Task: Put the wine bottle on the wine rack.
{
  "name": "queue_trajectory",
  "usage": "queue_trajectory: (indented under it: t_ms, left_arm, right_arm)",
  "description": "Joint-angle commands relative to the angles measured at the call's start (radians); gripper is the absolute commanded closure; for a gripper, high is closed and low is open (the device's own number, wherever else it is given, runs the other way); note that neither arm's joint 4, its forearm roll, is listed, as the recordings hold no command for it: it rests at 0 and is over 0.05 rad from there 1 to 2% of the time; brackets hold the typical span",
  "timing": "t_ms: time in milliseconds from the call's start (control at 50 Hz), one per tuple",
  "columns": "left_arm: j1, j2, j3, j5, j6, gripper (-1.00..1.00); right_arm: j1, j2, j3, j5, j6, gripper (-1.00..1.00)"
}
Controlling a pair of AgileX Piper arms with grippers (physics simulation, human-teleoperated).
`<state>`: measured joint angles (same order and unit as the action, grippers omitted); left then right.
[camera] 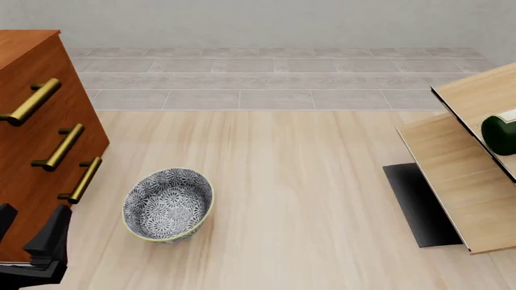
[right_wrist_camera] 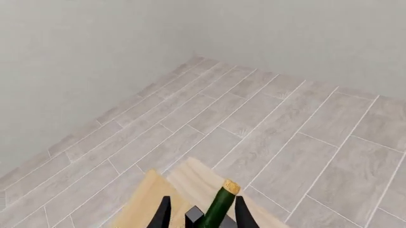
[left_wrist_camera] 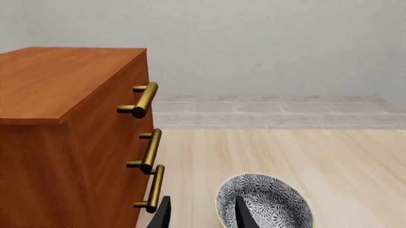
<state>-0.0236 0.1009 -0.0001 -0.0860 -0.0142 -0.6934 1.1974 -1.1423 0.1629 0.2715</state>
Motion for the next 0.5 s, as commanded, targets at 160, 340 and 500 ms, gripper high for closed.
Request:
queue_trajectory:
  t_ms: [160,340,500]
  left_arm:
    - [0.002,-0.018,0.000,0.010,0.006,-1.00]
    - [0.002,-0.014,0.000,-0.001,0.009,-1.00]
    - [0.001,-0.030,0.000,0.008,0.020,-1.00]
  right_arm:
    - [0.047,-0.098,-0.009,0.056,-0.023,-1.00]
    - [0.083,-0.177,0.043,0.056,-0.041,-1.00]
    - [0.108,-0.237,0.085,0.058,-0.071,-1.00]
